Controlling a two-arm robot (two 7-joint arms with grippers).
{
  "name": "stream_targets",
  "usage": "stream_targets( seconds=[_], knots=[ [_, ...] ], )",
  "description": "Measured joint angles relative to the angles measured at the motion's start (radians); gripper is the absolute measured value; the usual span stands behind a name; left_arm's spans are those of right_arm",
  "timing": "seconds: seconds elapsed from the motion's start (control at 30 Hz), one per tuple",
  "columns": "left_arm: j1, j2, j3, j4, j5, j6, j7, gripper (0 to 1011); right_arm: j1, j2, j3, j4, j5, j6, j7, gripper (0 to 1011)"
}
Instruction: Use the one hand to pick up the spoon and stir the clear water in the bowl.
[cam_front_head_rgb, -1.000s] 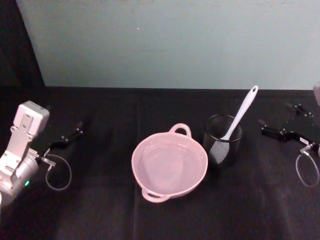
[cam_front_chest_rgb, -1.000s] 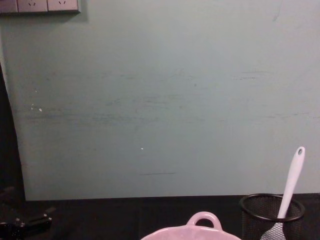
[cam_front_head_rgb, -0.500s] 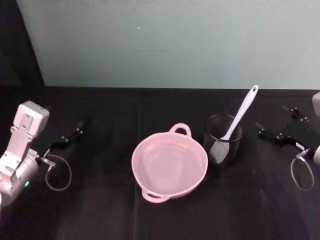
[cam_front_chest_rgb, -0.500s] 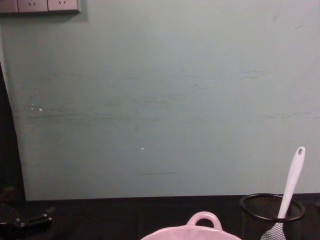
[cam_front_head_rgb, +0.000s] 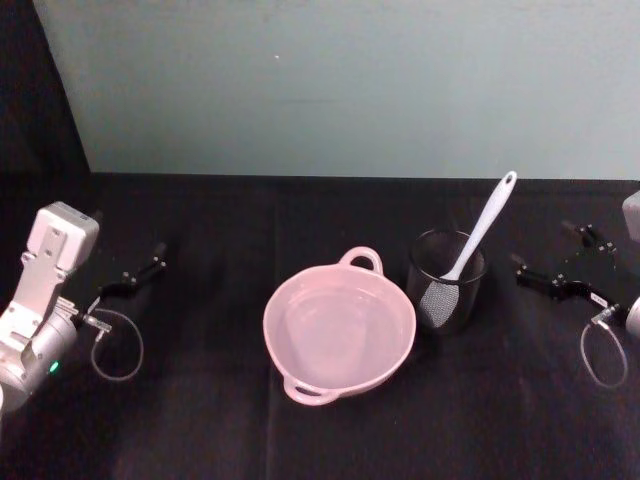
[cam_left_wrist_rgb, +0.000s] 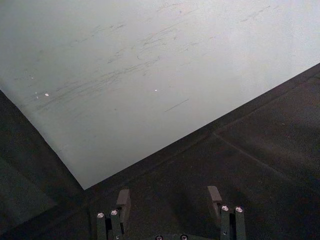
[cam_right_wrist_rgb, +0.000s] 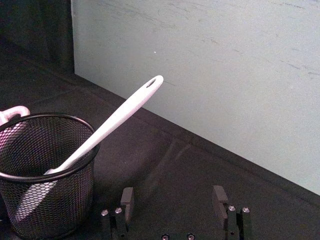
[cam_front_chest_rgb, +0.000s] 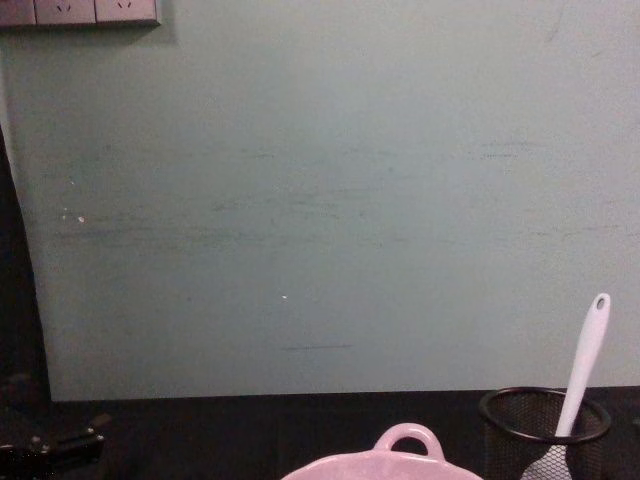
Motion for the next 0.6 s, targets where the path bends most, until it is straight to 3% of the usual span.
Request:
stream_targets(
  seconds=[0.6],
  knots=[
    [0.000,0.000,0.000,0.000,0.000,0.000,0.000,1005,0.000,0.001,-0.002,-0.001,0.000,-0.001,0.000,1003]
  ],
)
